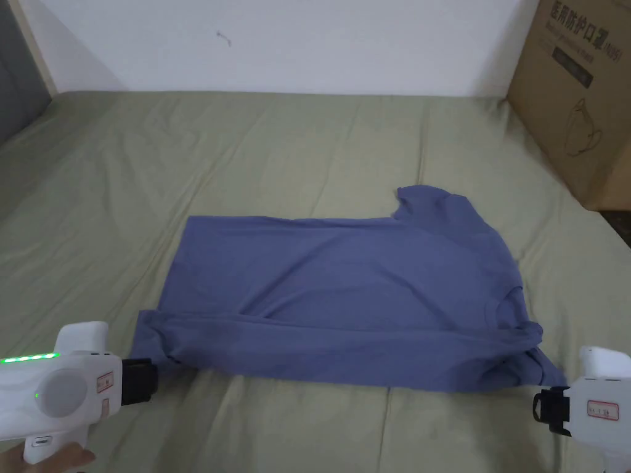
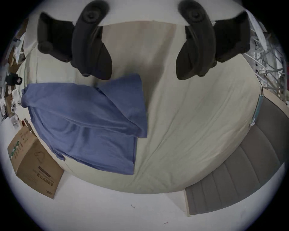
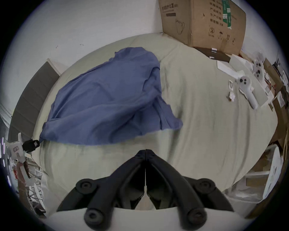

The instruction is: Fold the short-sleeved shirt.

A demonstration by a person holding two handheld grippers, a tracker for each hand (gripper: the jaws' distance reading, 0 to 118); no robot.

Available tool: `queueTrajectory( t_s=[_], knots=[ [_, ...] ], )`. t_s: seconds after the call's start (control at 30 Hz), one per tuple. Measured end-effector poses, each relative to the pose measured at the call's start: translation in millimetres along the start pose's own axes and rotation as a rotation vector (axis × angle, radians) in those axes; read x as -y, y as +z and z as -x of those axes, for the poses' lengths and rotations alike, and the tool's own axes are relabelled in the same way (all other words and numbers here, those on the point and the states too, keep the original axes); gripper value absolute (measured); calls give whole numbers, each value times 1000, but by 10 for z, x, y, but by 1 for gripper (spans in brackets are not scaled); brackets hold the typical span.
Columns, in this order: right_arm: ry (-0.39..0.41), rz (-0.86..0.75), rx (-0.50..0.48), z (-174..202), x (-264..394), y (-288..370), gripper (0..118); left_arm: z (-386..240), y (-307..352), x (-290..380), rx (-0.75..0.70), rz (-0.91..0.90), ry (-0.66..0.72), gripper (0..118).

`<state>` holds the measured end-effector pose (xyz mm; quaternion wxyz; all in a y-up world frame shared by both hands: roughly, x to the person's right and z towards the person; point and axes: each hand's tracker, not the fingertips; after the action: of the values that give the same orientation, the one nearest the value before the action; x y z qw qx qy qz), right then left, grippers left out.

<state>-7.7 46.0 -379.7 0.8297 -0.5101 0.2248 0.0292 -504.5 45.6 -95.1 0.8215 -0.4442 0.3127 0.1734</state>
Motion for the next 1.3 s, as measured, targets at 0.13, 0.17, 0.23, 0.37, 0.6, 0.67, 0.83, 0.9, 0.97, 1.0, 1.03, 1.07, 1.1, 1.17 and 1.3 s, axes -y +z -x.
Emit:
queueTrajectory(
  t_s=[0.13,0.17,0.23,0.37,0.6,0.67,0.83,0.9,0.97,1.0,1.03,1.07,1.1,1.17,1.3],
  knots=[
    [-27,28,-12,-53,61,-23,0,27,-194,-83,28,32,69,88],
    [-29,31,-9,-49,83,-18,0,39,-255,-91,66,47,98,84],
    [-30,37,0,-70,85,-27,0,0,-317,-74,111,63,124,50],
    [-44,37,1,-100,71,-3,0,-161,-324,-70,15,31,-32,5],
    [7,-33,24,-68,-120,98,86,-9,-110,-136,75,14,24,4],
    [1,-24,30,-111,-242,-7,89,-1,-66,-165,78,12,23,4],
    [-80,18,14,-200,-437,-384,31,-20,-45,-207,74,12,1,4],
    [-59,34,12,-171,-457,-522,22,-21,-58,-212,74,16,1,4],
    [-66,51,17,-130,-430,-588,11,-21,-70,-218,74,21,6,4],
    [-49,37,30,-96,-420,-540,10,-20,-69,-219,73,24,7,4],
    [8,12,53,-58,-418,-466,9,-13,-67,-221,72,26,9,4],
    [32,11,63,-38,-418,-414,9,-7,-60,-224,74,27,7,4],
    [37,15,57,-25,-398,-338,9,-4,-44,-231,74,29,-4,4],
    [32,4,48,-60,-390,-205,7,0,1,-238,58,33,-34,4],
    [41,-32,56,-126,-330,62,7,89,160,-209,69,22,-47,4]
  ],
)
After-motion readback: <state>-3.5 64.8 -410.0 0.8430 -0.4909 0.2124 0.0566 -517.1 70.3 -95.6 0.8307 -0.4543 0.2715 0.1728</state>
